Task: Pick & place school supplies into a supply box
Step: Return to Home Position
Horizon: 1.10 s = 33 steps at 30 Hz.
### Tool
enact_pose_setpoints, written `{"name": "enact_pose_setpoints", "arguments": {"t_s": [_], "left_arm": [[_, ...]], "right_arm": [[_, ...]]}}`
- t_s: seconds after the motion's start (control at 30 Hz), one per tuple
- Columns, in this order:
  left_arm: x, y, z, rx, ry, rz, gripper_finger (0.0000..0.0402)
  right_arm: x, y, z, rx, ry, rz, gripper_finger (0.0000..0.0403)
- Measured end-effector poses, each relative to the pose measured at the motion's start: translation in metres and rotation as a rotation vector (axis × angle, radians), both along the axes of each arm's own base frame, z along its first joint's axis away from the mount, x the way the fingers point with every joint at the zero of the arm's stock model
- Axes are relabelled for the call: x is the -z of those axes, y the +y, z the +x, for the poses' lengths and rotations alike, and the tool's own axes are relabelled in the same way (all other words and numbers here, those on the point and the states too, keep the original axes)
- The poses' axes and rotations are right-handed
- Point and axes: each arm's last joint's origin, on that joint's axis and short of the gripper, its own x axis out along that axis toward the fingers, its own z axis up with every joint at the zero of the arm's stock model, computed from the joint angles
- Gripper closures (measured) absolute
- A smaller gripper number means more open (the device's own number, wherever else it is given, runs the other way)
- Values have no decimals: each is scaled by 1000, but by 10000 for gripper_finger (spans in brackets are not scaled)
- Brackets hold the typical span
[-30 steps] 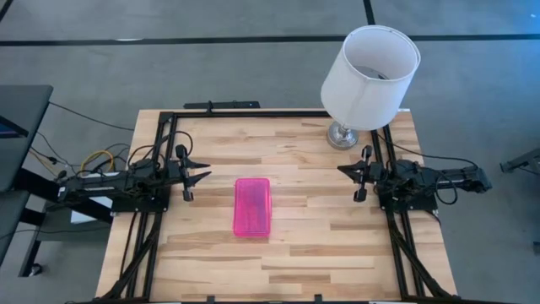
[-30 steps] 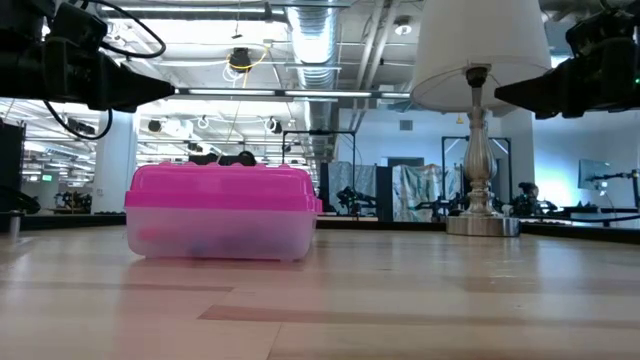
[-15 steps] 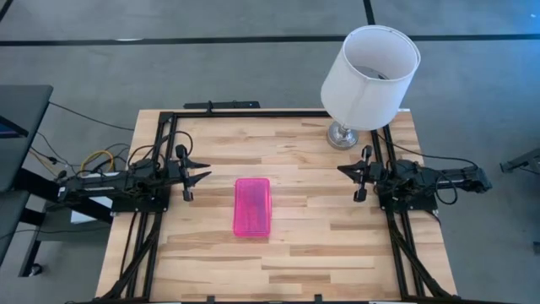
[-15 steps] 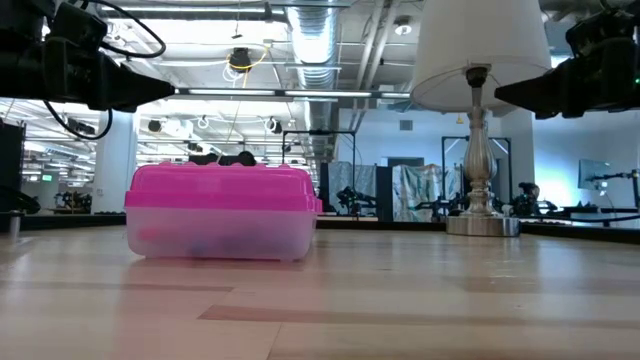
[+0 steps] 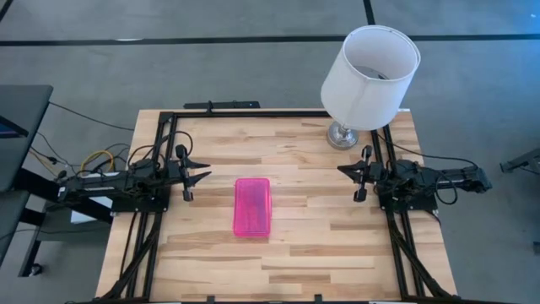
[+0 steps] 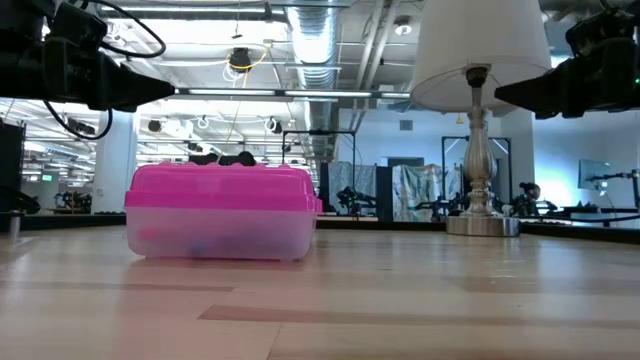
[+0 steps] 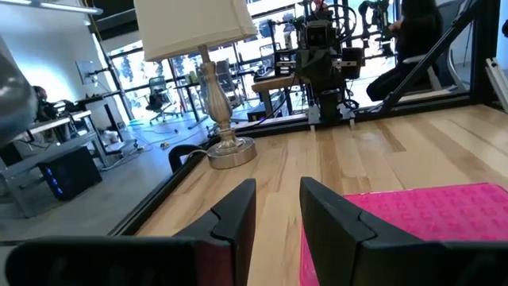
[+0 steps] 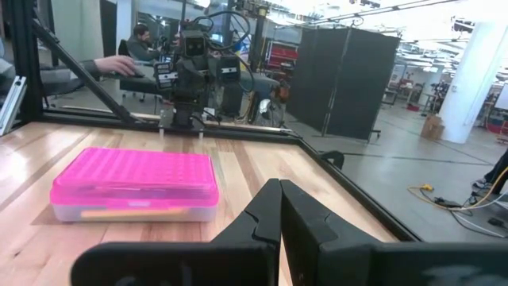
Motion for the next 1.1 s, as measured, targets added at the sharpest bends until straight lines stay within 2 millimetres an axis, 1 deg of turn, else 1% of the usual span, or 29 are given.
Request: {"name": "enact_pose_setpoints", "arguments": {"t_s": [1.1], "left_arm": [[0,0,0,0,0,0,306]], "right_arm": [[0,0,0,0,0,0,403]]}}
